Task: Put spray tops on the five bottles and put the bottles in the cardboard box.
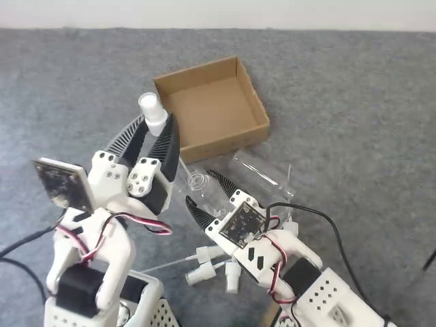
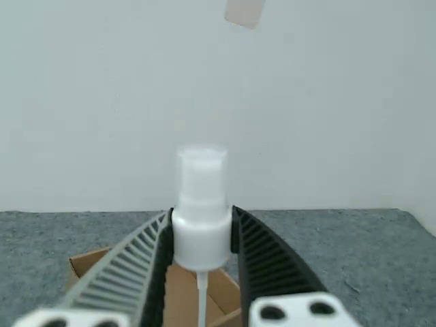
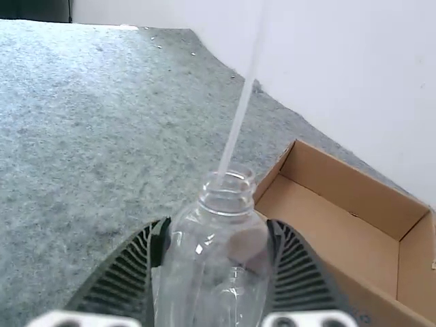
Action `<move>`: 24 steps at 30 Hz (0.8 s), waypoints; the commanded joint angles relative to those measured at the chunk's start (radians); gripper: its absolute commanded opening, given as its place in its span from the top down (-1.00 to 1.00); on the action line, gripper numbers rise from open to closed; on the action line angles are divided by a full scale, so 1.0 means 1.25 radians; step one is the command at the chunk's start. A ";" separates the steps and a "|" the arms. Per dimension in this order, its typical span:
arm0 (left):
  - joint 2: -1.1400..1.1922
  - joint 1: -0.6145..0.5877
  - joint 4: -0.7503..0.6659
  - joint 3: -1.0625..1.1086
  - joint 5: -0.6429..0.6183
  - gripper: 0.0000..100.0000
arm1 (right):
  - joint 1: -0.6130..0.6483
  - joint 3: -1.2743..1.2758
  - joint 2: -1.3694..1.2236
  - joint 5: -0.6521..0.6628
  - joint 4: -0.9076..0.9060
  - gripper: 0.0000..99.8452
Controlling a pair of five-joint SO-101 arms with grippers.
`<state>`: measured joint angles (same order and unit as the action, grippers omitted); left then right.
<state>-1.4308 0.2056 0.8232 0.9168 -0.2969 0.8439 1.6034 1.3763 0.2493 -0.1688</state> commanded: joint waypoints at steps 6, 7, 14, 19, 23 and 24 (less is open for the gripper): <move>-0.005 0.060 -0.022 0.037 -0.004 0.98 | 0.002 -0.004 0.008 0.004 0.020 0.94; -0.005 0.070 -0.022 0.050 0.009 0.98 | 0.001 -0.002 0.008 0.004 0.020 0.94; -0.006 0.095 -0.021 0.075 0.052 0.97 | -0.012 -0.004 0.008 0.001 0.023 0.98; -0.006 0.098 0.027 0.069 0.053 0.93 | -0.040 -0.009 0.009 -0.056 0.024 0.99; -0.006 0.093 0.048 0.073 0.050 0.74 | -0.044 -0.002 0.009 -0.058 0.055 0.99; -0.006 0.093 0.060 0.069 0.049 0.70 | -0.044 -0.002 0.009 -0.058 0.055 0.99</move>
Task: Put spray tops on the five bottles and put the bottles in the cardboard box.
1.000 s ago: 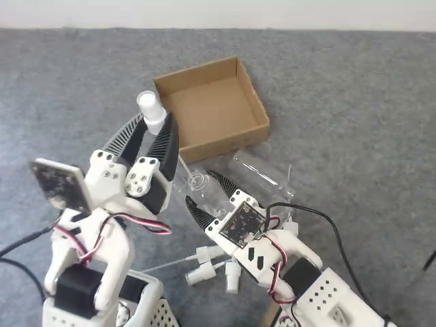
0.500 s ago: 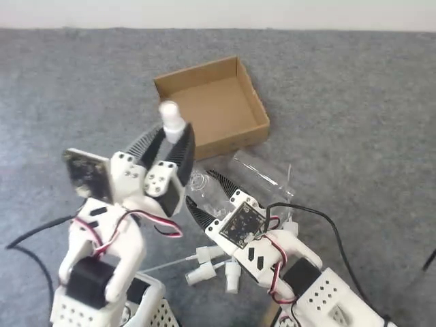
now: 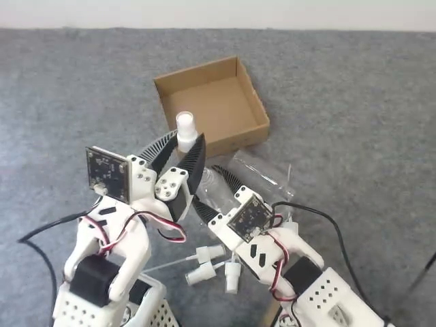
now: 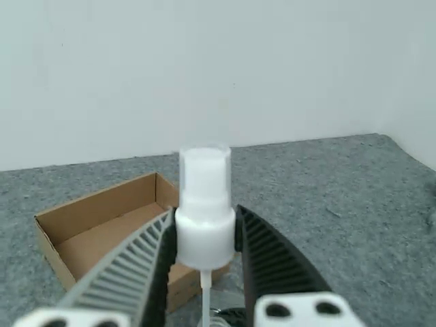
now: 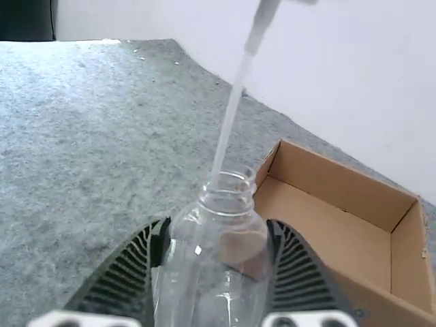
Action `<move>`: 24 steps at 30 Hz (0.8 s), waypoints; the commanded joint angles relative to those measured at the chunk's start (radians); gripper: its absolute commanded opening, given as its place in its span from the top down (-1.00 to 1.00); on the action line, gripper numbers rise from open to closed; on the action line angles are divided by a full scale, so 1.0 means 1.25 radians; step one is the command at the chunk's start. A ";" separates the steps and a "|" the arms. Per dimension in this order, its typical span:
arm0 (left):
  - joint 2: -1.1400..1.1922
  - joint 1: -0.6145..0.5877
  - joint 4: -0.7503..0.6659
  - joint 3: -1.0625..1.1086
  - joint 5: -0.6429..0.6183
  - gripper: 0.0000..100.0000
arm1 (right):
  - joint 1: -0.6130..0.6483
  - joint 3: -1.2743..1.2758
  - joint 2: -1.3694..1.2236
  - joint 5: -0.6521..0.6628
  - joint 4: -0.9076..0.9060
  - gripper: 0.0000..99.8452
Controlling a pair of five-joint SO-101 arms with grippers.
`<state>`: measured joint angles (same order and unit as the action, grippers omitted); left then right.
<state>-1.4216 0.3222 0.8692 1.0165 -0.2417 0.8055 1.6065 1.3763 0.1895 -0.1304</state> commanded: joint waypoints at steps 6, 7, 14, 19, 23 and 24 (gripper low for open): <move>-0.014 0.000 0.037 -0.010 0.004 0.58 | -0.013 -0.004 0.009 -0.014 0.024 0.99; -0.014 0.000 0.037 -0.010 0.002 0.56 | -0.013 -0.004 0.009 -0.014 0.024 0.99; -0.014 -0.021 0.037 -0.042 0.001 0.55 | -0.013 -0.004 0.009 -0.014 0.026 0.99; -0.014 -0.102 0.037 -0.077 -0.032 0.56 | -0.013 -0.009 0.009 -0.009 0.025 0.99; -0.014 -0.201 0.033 -0.084 -0.063 0.56 | -0.013 -0.010 0.009 -0.009 0.029 0.99; -0.014 -0.222 0.033 -0.082 -0.072 0.56 | -0.013 -0.010 0.009 -0.009 0.029 0.99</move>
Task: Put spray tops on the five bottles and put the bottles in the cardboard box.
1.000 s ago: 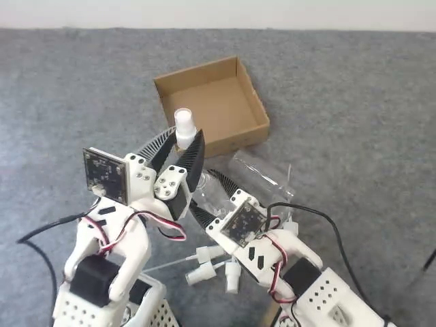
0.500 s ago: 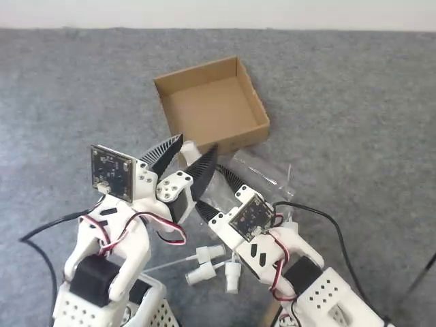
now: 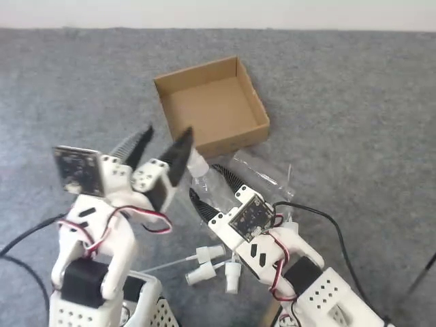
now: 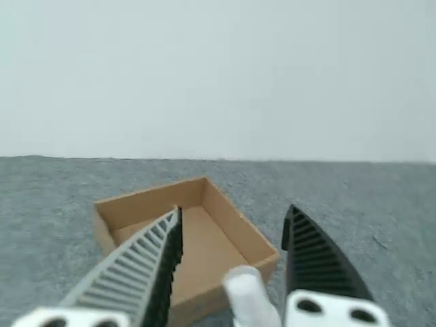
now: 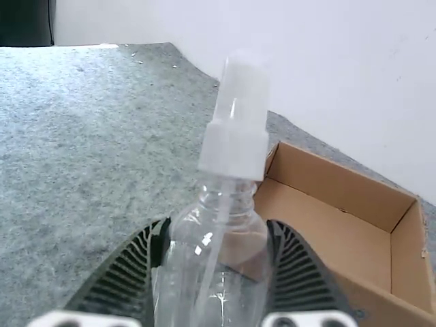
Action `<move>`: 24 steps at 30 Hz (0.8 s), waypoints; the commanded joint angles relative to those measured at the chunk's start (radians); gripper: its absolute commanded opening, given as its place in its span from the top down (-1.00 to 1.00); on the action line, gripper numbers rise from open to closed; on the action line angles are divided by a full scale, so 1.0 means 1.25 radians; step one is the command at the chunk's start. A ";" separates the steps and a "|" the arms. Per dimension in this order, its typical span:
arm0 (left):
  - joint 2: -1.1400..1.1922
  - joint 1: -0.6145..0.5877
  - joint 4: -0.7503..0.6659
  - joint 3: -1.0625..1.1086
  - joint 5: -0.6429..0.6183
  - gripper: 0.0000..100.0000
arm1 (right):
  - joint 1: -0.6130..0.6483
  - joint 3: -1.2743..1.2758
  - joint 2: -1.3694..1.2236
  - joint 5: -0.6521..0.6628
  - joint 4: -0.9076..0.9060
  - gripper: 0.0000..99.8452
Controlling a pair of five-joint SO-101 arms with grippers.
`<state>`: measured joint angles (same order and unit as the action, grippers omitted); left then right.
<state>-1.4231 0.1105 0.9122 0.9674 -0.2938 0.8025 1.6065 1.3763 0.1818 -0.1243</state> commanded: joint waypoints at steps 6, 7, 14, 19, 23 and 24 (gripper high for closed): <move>-0.011 -0.140 -0.002 -0.039 -0.070 0.58 | -0.010 -0.023 0.009 -0.001 0.018 0.99; -0.011 -0.150 -0.002 -0.039 -0.071 0.61 | -0.010 -0.028 0.009 -0.001 0.018 0.99; -0.011 -0.157 -0.017 0.013 -0.074 0.66 | -0.018 -0.037 0.010 -0.001 0.018 0.99; -0.011 -0.157 -0.145 0.141 -0.075 0.66 | -0.018 -0.049 0.010 -0.001 0.017 0.99; -0.011 -0.155 -0.195 0.196 -0.074 0.66 | -0.018 -0.053 0.010 -0.001 0.017 0.99; -0.011 -0.149 -0.199 0.199 -0.072 0.66 | -0.018 -0.053 0.010 -0.001 0.017 0.99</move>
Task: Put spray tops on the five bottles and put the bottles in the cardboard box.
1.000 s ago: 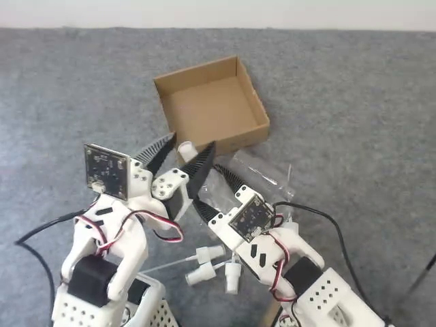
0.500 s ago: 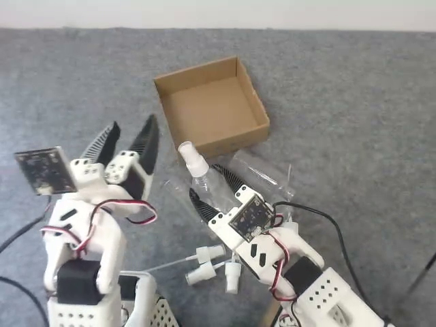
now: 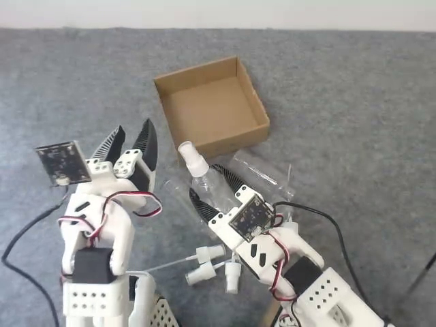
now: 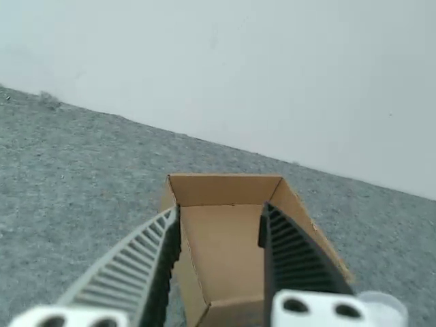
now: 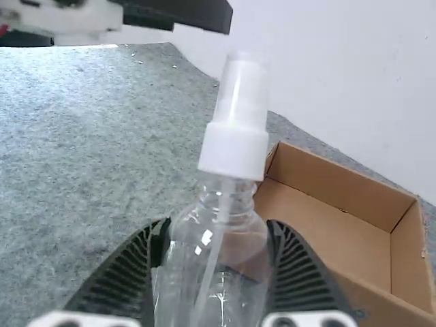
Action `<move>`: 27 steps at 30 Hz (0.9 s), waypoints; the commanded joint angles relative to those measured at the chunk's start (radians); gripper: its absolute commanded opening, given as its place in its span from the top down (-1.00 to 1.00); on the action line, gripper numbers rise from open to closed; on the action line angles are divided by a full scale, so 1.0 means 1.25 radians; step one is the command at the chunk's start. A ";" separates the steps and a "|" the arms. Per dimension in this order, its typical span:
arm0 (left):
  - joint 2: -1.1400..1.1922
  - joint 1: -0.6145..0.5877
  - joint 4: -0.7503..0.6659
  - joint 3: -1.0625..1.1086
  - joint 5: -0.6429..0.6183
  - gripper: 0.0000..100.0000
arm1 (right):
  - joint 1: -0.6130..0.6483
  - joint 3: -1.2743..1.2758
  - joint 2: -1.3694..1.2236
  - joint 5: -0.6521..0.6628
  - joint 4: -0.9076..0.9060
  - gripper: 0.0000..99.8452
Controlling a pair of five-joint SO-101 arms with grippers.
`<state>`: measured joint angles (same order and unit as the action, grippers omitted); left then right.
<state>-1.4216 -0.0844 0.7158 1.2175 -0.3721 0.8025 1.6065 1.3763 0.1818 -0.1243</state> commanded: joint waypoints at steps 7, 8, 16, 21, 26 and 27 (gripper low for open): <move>-0.012 0.125 -0.039 0.020 0.064 0.66 | -0.015 -0.049 0.010 -0.001 0.017 0.99; -0.012 0.141 -0.039 0.026 0.077 0.66 | -0.015 -0.049 0.010 -0.001 0.017 0.99; -0.021 0.183 0.016 0.010 0.096 0.66 | -0.018 -0.048 0.009 -0.001 0.017 0.99; -0.120 0.183 0.085 0.009 0.097 0.66 | -0.019 -0.047 0.009 -0.001 0.017 0.99; -0.259 0.182 0.155 0.018 0.123 0.66 | -0.036 -0.052 0.009 -0.001 0.017 0.99; -0.286 0.178 0.157 0.026 0.123 0.66 | -0.044 -0.053 0.009 -0.001 0.017 0.99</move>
<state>-1.6763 0.1396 0.8892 1.2681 -0.2371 0.7810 1.6065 1.3763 0.1803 -0.1243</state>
